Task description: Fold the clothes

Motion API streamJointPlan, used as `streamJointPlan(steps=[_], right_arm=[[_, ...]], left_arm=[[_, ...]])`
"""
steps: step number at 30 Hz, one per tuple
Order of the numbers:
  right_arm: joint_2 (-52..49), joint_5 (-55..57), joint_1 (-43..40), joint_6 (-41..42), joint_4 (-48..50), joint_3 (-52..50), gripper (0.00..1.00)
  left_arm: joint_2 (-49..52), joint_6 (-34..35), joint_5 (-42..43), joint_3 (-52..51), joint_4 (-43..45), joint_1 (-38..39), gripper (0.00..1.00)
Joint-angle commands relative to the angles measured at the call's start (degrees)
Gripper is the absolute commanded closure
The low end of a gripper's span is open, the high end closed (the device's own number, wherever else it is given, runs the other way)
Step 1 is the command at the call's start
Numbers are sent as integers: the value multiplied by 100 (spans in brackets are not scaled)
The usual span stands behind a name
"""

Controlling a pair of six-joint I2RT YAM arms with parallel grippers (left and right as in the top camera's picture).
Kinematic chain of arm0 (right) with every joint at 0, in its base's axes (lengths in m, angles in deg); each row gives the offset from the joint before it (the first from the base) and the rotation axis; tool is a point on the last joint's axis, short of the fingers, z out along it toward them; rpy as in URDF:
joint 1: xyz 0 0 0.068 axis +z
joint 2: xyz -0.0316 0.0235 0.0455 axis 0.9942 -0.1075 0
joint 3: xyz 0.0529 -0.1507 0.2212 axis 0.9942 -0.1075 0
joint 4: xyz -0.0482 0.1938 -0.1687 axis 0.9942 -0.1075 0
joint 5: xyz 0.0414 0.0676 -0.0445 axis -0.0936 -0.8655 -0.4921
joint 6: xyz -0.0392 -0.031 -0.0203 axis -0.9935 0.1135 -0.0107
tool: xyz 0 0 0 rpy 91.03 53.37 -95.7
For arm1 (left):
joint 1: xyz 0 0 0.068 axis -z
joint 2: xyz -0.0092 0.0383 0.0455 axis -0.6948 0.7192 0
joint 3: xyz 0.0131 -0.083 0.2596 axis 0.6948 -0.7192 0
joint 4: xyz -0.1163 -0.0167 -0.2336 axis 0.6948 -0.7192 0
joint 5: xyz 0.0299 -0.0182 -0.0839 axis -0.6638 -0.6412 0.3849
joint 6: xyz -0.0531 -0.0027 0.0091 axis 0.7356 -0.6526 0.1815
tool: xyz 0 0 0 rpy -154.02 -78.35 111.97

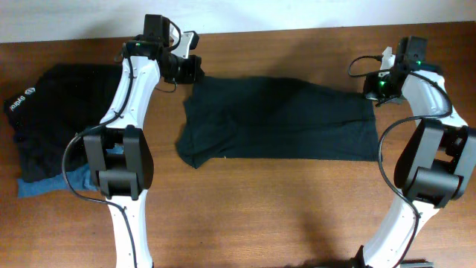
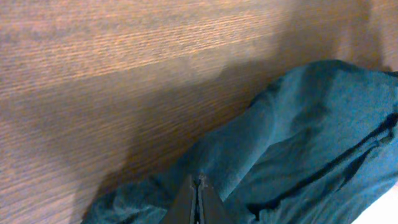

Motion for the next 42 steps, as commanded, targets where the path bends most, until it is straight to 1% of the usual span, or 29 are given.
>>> streamJointPlan(steps=[1,5,12,18,25,38,42], right_arm=[[267,57,-181,234,-203,299,96],[267,46,-382,525,-372,337,96],[267,35,-494,520,-533,339,96],[267,35,-496,520,-706,339,96],[267,57,-516,496,-1123,339,96],[254,55,-514,457,-1403,337,96],[249,57,-509,455,-1458,321,96]], left_arm=[[-203,-50,-216,98,-146,-35,100],[-203,-52,-216,98,-354,-35,99],[-203,-50,-210,98,-535,-35,100],[-203,-50,-195,98,-883,-20,99],[-203,-50,-195,98,-1298,-20,99],[-203,-48,-195,98,-2575,20,99],[-203,-48,-195,98,-2717,17,99]])
